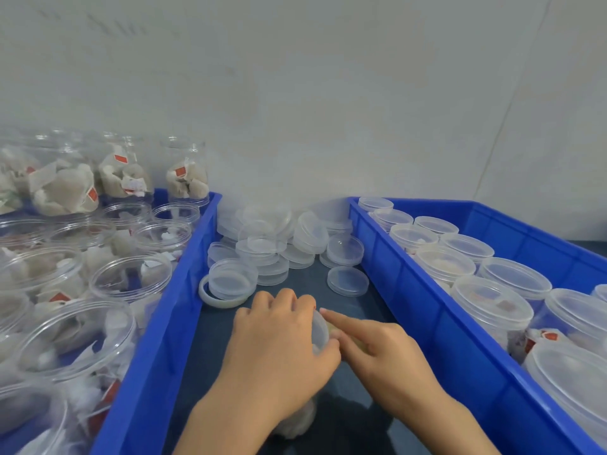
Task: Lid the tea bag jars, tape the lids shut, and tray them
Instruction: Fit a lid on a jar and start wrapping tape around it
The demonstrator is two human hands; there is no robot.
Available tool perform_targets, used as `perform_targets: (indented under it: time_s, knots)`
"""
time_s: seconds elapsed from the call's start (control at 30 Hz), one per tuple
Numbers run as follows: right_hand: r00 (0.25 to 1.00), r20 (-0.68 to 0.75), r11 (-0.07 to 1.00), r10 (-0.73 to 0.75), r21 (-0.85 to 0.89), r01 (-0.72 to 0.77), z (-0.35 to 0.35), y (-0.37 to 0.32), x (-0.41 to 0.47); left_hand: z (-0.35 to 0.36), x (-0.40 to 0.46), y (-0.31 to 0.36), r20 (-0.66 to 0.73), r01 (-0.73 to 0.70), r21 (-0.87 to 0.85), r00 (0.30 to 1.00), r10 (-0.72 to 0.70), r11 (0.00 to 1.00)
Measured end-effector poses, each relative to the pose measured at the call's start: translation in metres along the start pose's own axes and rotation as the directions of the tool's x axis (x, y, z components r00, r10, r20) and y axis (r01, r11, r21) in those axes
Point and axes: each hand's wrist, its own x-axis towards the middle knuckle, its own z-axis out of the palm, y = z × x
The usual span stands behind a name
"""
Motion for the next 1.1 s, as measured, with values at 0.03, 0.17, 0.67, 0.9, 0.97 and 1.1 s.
perform_targets:
  time_s: [0.03, 0.17, 0.67, 0.9, 0.97, 1.1]
  knots:
    - [1.000, -0.015, 0.999, 0.015, 0.041, -0.014, 0.002, 0.001, 0.004, 0.001, 0.001, 0.001, -0.017, 0.022, 0.016, 1.000, -0.022, 1.000]
    - [0.995, -0.044, 0.990, 0.089, 0.113, -0.084, 0.004, 0.001, 0.026, -0.005, 0.001, 0.010, -0.043, 0.062, -0.010, 0.997, -0.063, 0.998]
    - [0.998, 0.065, 0.856, 0.000, -0.516, 0.034, 0.040, 0.042, 0.030, -0.021, 0.010, 0.040, 0.035, 0.183, -0.039, 0.983, -0.182, 0.982]
    - [0.984, 0.119, 0.938, 0.131, -0.337, -0.084, 0.009, 0.005, 0.011, -0.032, -0.022, 0.000, -0.065, 0.326, -0.444, 0.917, -0.393, 0.835]
    - [0.988, 0.003, 0.988, 0.155, 0.008, -0.155, -0.009, -0.023, -0.003, -0.025, -0.035, -0.013, 0.111, 0.461, -0.514, 0.872, -0.476, 0.724]
    - [0.998, 0.065, 0.994, 0.021, 0.102, -0.028, -0.012, -0.069, -0.036, -0.010, -0.045, -0.004, 0.277, 0.553, -0.625, 0.817, -0.506, 0.551]
